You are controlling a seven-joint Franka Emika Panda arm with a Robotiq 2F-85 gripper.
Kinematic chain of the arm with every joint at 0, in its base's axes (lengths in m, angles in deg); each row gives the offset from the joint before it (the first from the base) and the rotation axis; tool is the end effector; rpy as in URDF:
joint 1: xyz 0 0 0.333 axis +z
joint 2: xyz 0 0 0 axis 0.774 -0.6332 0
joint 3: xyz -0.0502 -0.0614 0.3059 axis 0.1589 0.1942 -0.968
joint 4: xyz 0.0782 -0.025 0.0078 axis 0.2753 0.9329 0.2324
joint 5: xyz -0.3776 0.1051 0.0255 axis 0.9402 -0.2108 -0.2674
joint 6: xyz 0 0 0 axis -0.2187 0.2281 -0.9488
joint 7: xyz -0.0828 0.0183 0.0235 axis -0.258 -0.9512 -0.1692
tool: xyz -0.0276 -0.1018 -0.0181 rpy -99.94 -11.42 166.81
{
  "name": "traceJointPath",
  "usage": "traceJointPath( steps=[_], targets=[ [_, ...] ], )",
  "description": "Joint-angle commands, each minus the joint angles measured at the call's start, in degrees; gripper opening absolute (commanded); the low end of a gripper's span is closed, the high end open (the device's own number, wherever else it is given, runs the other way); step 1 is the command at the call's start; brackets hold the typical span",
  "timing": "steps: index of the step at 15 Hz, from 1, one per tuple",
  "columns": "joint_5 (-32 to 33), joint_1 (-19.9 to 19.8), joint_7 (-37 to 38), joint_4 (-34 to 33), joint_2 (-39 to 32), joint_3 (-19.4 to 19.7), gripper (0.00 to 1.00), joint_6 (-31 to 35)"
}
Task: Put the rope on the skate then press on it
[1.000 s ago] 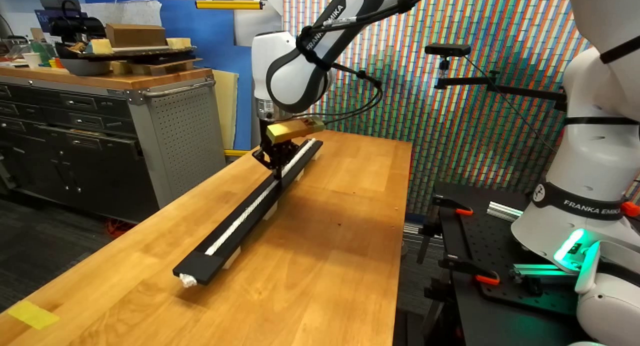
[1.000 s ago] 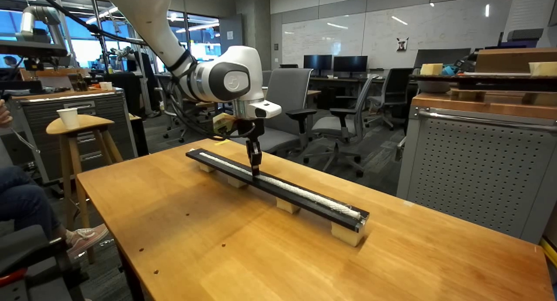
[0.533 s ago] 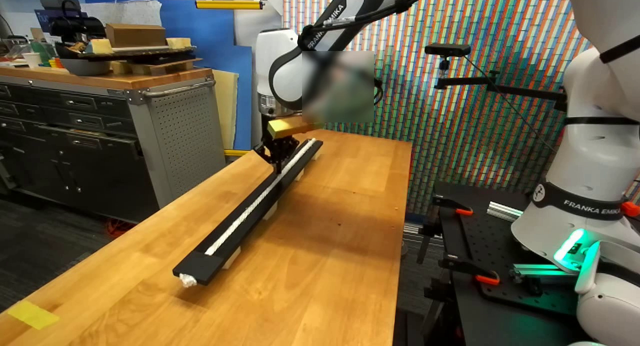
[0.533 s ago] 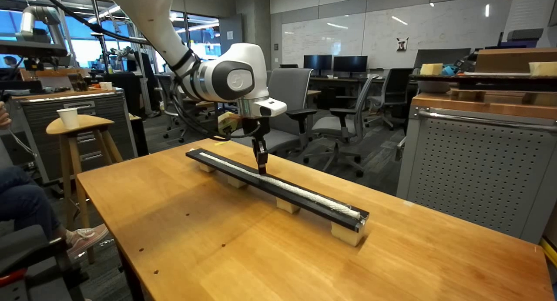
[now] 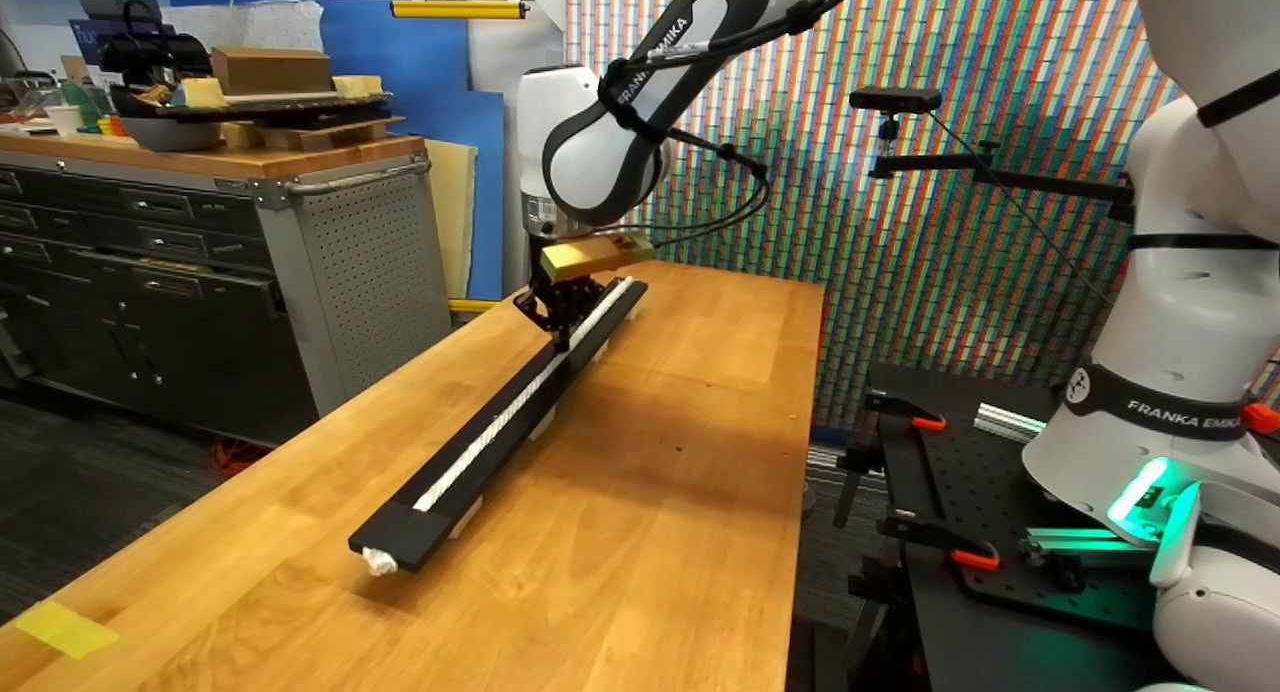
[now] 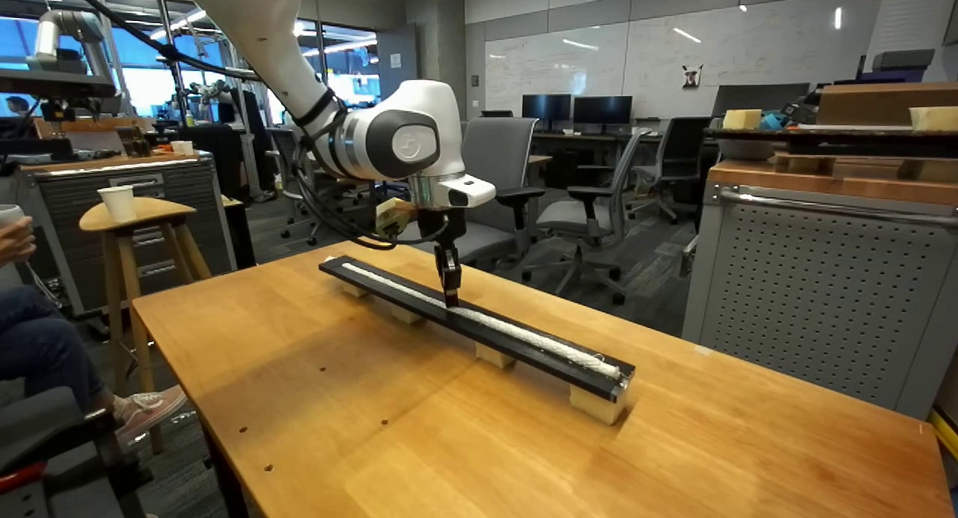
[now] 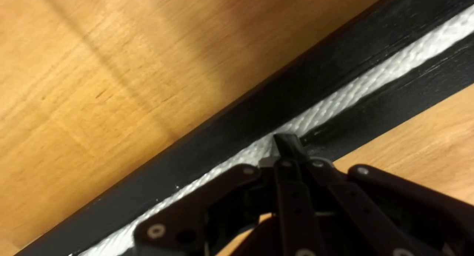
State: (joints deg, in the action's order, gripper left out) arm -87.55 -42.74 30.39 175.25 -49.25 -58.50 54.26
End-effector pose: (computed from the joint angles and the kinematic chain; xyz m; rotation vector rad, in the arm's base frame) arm 0.6449 -0.0093 0.1982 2.9371 -0.9326 0.1117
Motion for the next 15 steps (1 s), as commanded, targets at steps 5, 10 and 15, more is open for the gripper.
traceJointPath(
  steps=[5, 10, 15],
  targets=[
    [-1.5, -2.2, -0.7, -5.9, -4.7, -1.7, 0.0, -4.1],
    [-0.8, -1.4, 0.9, -4.1, -2.6, -1.0, 0.0, -3.5],
    [-1.0, -1.5, 2.6, -1.6, -0.1, -0.6, 0.0, -1.7]
  ],
)
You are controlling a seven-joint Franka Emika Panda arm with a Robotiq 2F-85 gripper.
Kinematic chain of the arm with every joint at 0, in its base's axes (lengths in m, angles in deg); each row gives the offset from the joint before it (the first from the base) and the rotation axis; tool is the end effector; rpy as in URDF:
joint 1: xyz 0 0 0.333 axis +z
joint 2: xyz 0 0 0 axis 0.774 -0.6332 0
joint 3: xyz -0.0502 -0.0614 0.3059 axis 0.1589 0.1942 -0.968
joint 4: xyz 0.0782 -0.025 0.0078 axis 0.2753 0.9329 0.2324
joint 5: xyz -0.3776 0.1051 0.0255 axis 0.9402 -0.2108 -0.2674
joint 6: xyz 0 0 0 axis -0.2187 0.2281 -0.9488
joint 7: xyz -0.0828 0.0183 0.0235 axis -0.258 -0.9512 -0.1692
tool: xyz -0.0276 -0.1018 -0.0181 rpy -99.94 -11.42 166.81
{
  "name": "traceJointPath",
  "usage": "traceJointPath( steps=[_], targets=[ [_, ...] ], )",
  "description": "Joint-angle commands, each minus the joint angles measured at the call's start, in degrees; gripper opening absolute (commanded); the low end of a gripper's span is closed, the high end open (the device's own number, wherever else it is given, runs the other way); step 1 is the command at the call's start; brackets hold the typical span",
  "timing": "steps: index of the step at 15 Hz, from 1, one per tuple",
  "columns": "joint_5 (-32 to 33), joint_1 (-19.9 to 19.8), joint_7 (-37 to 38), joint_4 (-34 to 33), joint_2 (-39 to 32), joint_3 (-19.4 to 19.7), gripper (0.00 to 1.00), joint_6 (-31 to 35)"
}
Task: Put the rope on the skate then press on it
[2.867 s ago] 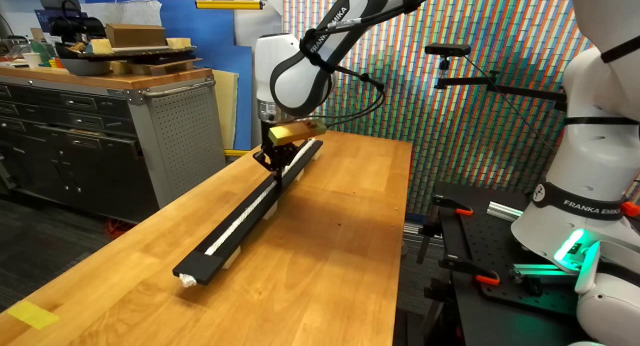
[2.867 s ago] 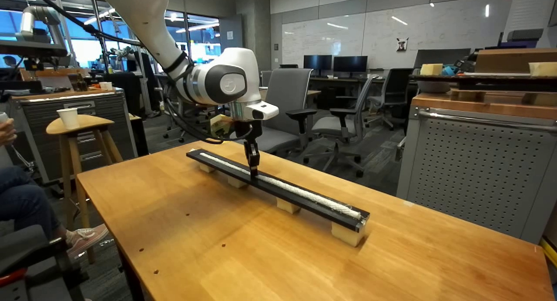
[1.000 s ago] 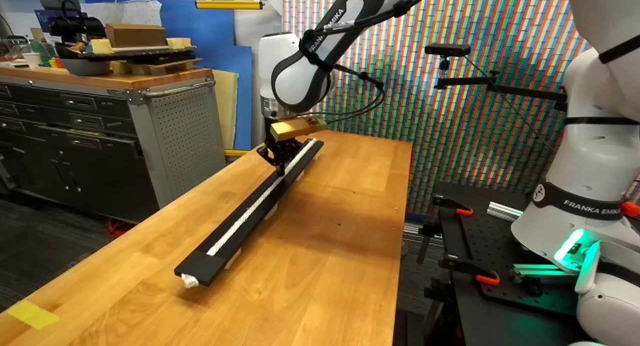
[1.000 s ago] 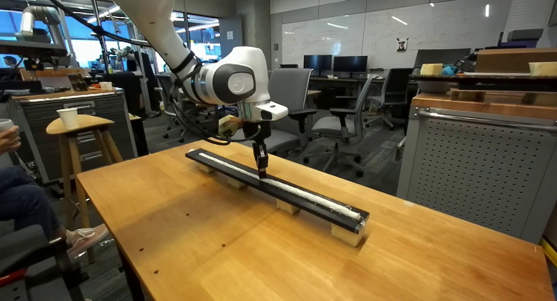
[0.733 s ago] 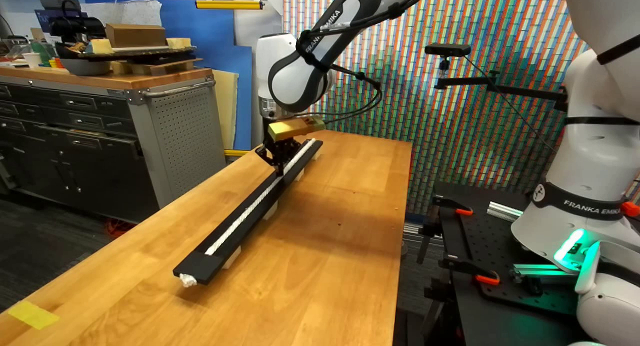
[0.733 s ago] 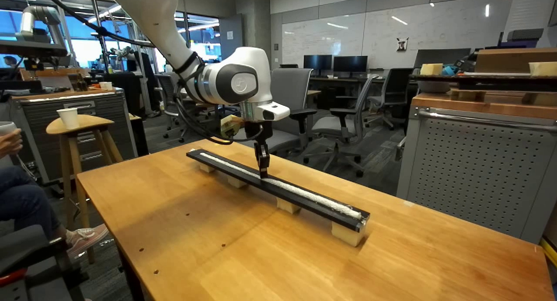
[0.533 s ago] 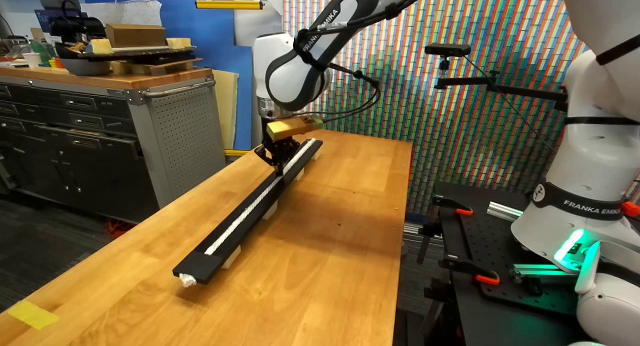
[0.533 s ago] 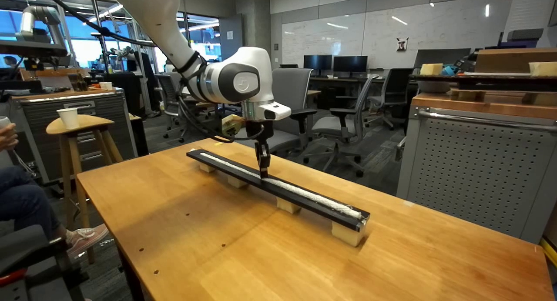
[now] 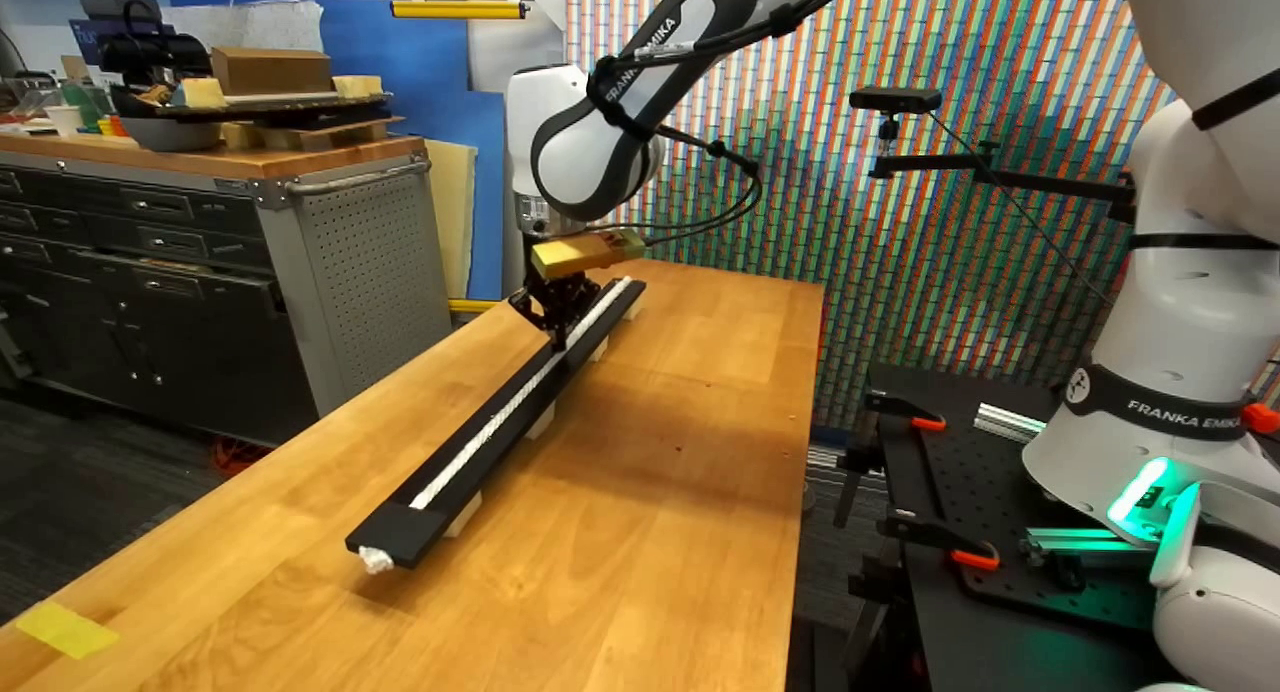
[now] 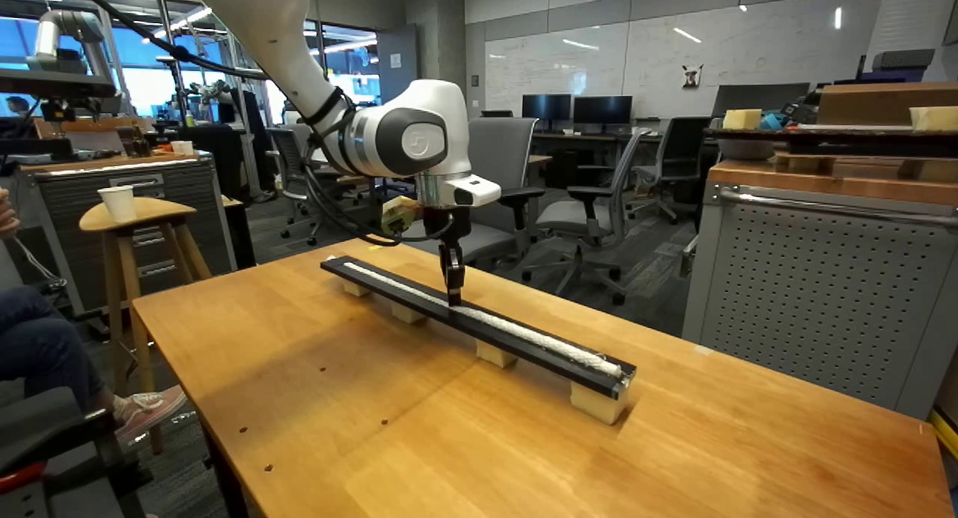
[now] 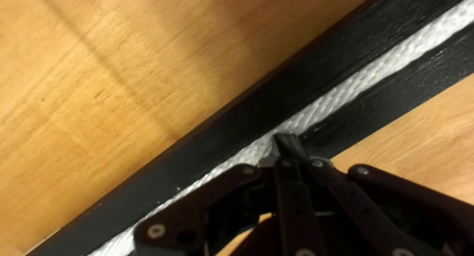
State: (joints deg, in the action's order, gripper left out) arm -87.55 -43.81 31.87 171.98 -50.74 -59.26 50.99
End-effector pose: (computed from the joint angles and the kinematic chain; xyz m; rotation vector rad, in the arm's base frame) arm 0.6551 -0.0121 0.1982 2.9205 -0.9788 0.0706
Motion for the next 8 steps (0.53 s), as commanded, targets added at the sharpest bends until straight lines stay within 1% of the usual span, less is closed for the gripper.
traceJointPath(
  steps=[1, 8],
  targets=[
    [-1.0, -0.5, 1.5, 2.0, 1.7, 0.2, 0.0, 2.0],
    [-0.8, -0.9, 3.9, 3.2, 2.4, 1.1, 0.0, 4.0]
  ],
)
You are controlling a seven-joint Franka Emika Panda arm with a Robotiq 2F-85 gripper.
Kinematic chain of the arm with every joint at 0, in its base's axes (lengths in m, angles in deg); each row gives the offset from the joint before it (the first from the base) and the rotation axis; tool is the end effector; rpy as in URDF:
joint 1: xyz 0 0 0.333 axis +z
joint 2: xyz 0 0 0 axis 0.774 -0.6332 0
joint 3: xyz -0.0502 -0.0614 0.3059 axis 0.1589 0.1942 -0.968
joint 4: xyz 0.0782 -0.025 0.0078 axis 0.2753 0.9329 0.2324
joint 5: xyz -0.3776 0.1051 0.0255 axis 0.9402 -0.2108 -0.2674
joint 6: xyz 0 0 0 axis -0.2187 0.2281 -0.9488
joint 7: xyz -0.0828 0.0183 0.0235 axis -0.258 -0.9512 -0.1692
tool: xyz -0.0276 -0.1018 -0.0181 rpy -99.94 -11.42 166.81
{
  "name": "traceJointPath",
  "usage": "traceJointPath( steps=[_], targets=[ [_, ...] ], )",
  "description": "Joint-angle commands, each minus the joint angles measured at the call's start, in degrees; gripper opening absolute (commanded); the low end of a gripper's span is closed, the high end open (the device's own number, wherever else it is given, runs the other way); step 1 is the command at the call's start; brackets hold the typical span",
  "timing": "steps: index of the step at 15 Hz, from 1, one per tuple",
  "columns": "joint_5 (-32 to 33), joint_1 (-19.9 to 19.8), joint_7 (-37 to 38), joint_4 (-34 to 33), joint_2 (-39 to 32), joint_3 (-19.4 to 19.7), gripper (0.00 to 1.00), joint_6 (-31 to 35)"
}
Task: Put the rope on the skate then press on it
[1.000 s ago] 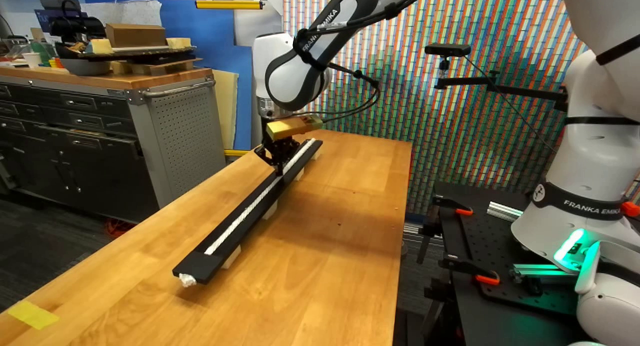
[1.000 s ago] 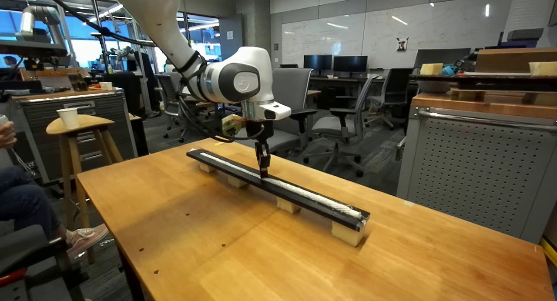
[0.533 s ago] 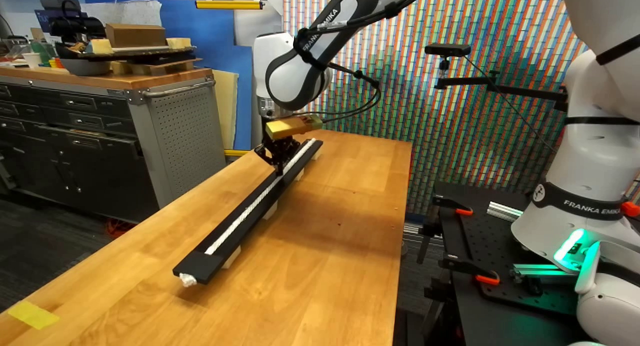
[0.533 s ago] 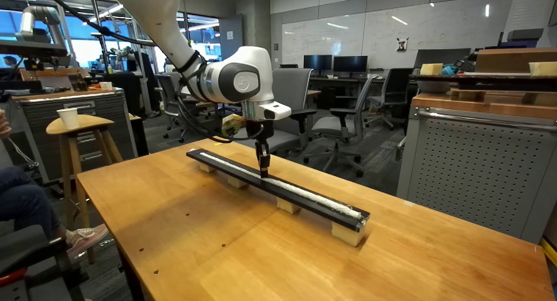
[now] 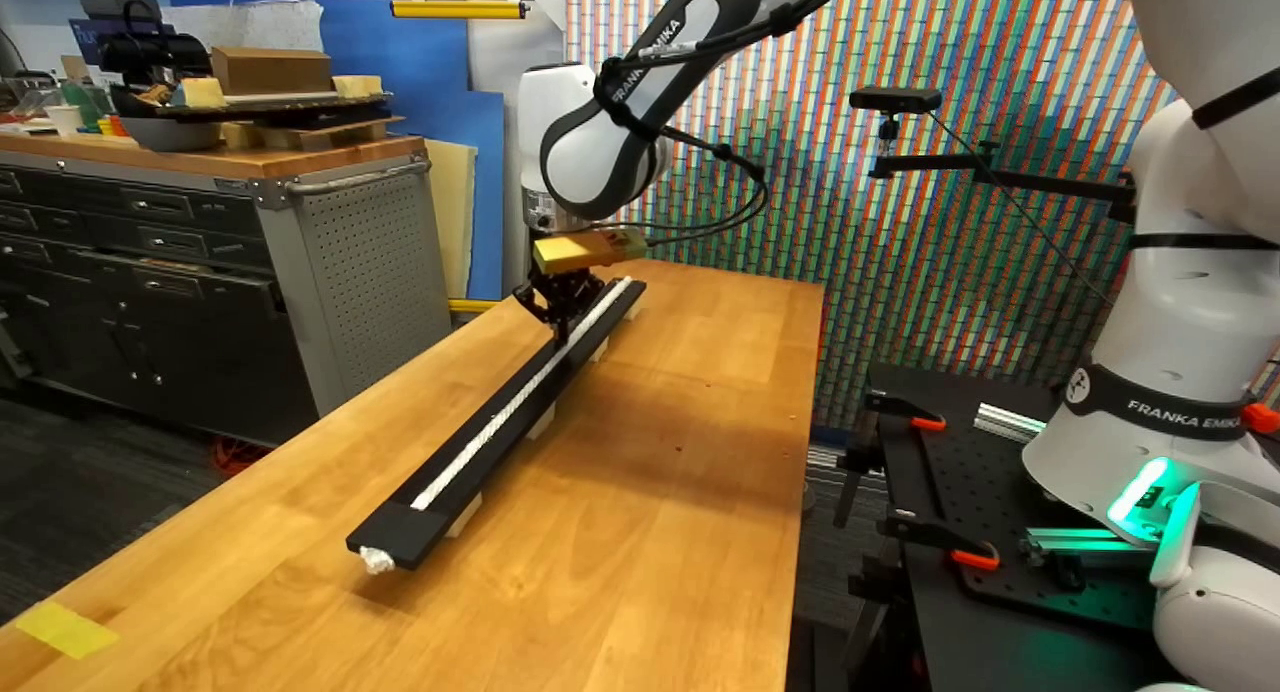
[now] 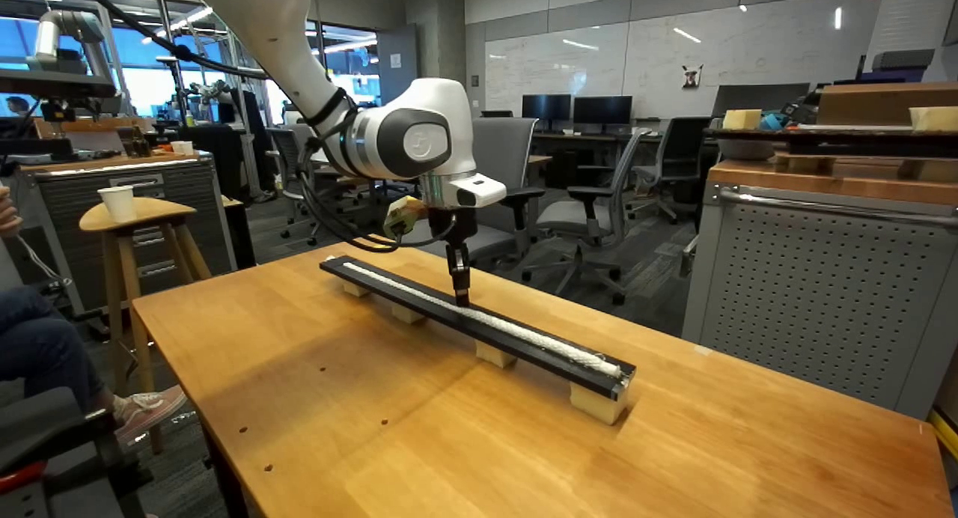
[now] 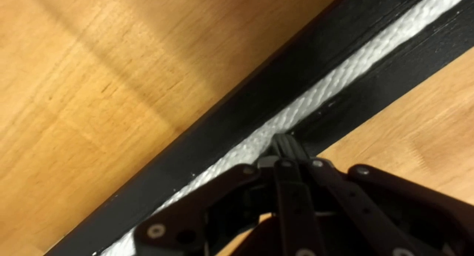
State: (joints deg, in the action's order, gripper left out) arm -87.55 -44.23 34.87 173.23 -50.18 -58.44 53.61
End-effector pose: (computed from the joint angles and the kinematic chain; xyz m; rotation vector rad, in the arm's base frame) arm 0.6534 -0.0259 0.2008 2.8867 -1.0829 0.1268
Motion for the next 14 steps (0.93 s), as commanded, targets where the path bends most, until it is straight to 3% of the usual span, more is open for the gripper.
traceJointPath(
  steps=[1, 14],
  targets=[
    [-0.7, -0.5, 1.2, 2.1, 1.9, 0.4, 0.0, 1.5],
    [0.1, -0.5, 3.2, 9.3, 6.6, 1.4, 0.0, 5.4]
  ],
)
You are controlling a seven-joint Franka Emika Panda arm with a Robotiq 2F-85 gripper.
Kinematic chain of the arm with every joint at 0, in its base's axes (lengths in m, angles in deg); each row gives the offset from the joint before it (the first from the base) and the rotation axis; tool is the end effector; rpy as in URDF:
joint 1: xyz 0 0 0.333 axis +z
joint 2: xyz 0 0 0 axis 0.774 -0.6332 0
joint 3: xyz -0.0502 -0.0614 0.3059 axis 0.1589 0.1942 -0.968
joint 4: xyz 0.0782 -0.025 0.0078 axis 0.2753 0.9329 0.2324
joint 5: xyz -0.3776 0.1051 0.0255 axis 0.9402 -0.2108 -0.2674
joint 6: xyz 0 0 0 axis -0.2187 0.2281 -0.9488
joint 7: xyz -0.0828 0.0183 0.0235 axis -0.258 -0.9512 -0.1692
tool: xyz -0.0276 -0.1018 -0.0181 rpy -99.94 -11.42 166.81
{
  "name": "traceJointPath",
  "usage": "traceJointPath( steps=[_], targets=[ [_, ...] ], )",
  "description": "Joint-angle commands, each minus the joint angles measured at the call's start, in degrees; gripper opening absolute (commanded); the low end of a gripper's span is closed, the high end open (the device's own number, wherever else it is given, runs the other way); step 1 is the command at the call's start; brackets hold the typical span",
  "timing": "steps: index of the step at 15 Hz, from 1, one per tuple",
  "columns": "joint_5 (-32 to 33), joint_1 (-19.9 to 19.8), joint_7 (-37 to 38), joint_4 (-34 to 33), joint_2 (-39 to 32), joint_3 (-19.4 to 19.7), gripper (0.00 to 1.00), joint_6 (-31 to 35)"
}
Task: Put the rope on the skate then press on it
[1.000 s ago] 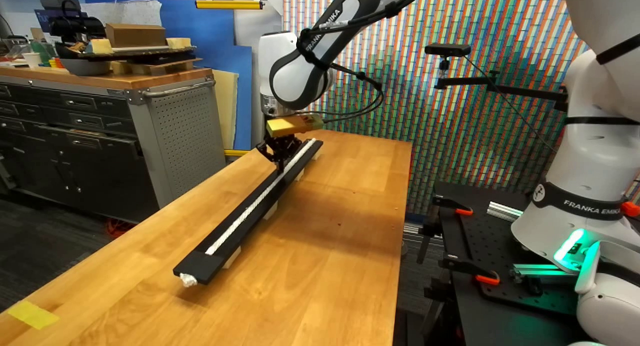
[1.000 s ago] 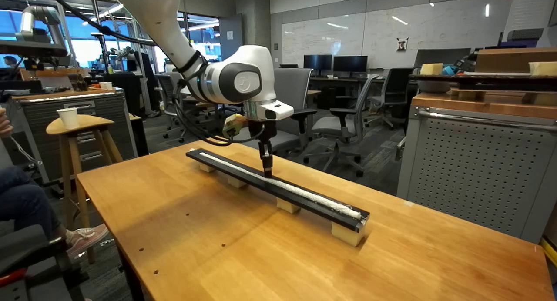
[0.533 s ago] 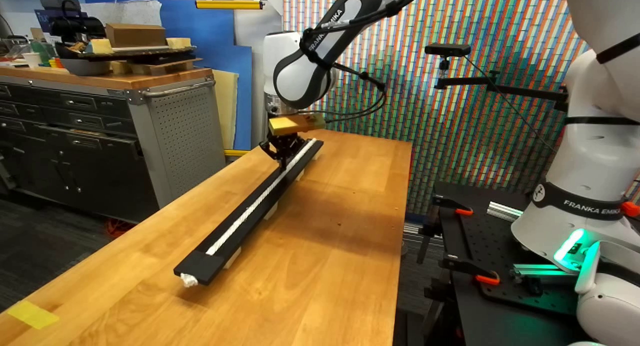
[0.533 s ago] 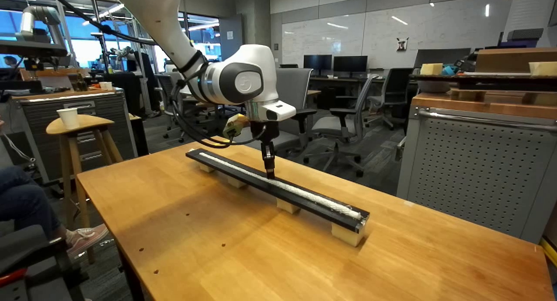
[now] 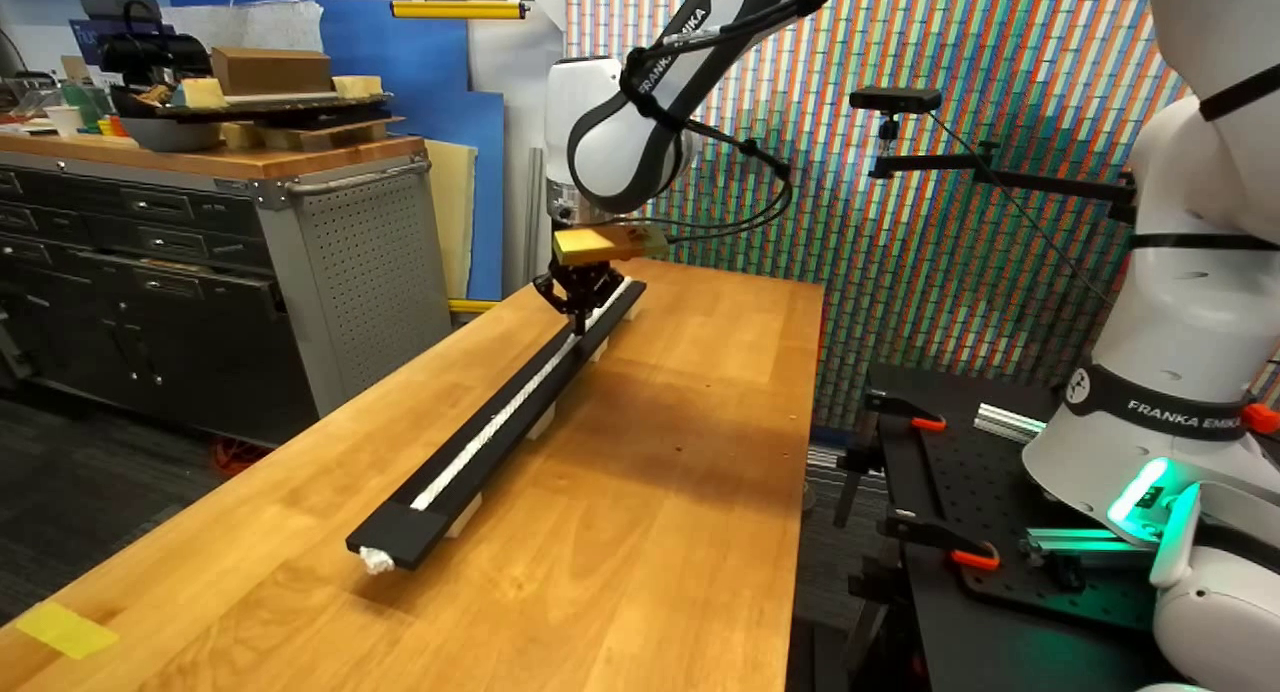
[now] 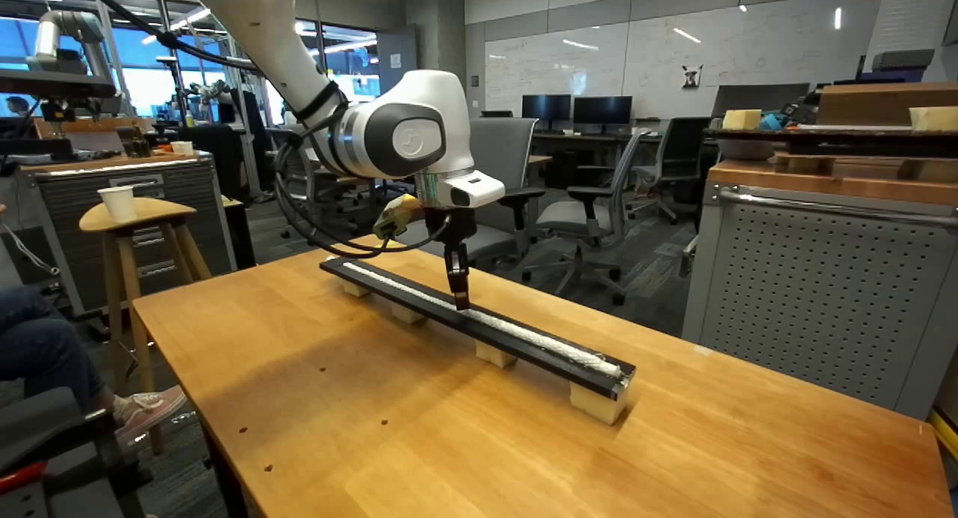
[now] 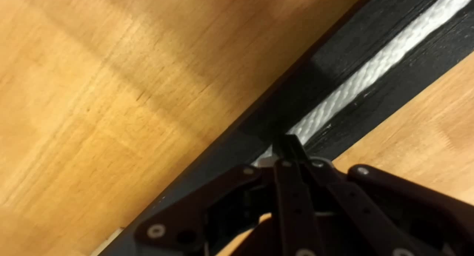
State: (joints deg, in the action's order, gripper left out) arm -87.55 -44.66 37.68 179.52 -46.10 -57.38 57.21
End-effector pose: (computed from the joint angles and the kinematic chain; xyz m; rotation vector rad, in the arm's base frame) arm 0.6298 -0.0437 0.2093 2.8482 -1.1977 0.1653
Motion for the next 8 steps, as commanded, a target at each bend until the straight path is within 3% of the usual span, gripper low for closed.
traceJointPath(
  steps=[1, 8],
  targets=[
    [0.1, -0.2, -0.1, 3.2, 2.4, 0.2, 0.0, 2.2],
    [0.4, -0.3, -1.7, 3.3, 2.3, 0.1, 0.0, 4.9]
  ],
)
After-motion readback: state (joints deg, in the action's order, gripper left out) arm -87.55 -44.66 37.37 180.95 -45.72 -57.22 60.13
